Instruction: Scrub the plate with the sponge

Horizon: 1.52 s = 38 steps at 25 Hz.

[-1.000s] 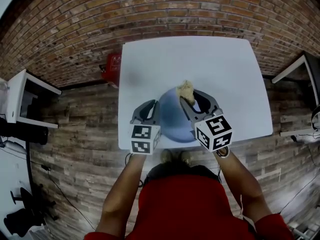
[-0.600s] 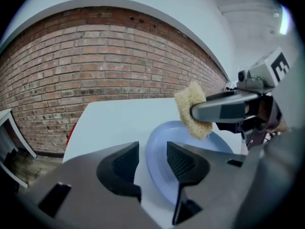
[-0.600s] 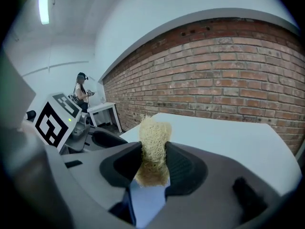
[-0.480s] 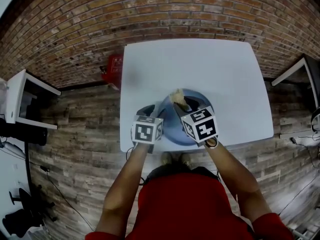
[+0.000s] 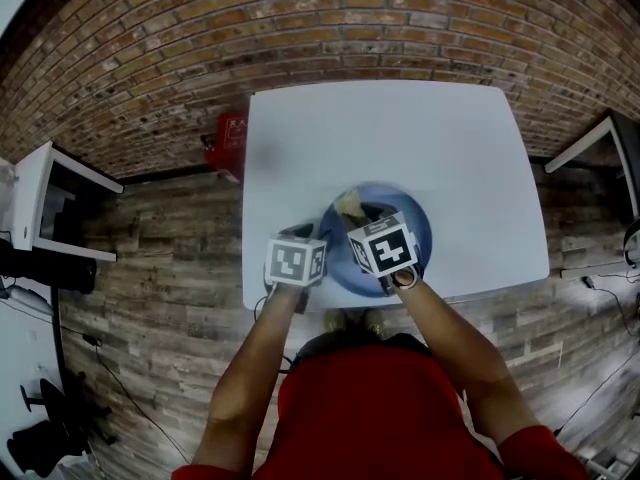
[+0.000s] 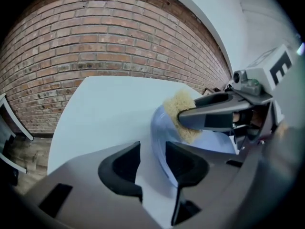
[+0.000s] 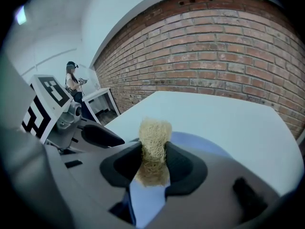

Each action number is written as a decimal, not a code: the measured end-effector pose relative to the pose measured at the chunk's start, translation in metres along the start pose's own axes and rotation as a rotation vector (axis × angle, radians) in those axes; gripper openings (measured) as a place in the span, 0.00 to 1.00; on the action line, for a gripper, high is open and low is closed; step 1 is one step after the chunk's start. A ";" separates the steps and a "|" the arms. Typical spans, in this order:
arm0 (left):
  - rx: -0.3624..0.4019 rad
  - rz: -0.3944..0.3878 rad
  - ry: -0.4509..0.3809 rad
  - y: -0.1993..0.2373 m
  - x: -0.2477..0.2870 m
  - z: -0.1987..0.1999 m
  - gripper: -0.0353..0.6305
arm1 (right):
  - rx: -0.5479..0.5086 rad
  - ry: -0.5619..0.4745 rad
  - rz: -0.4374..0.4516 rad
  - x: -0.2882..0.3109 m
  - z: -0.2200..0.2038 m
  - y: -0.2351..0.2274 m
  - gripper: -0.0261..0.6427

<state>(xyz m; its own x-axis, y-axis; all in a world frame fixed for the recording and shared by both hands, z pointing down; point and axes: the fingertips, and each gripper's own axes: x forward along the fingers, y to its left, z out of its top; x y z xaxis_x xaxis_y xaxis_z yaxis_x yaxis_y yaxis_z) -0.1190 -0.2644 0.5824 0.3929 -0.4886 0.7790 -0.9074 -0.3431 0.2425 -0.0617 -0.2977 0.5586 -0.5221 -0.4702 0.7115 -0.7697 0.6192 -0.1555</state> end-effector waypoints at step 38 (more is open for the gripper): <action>-0.059 0.045 -0.028 -0.004 0.007 -0.003 0.13 | 0.106 0.009 0.040 -0.015 -0.011 0.009 0.27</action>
<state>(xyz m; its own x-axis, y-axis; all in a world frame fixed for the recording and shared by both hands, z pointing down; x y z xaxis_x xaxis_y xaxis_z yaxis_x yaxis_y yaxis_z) -0.1129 -0.2635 0.5883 0.3547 -0.5252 0.7735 -0.9312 -0.2728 0.2418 -0.0569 -0.2783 0.5542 -0.5505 -0.4406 0.7091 -0.7830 0.5670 -0.2556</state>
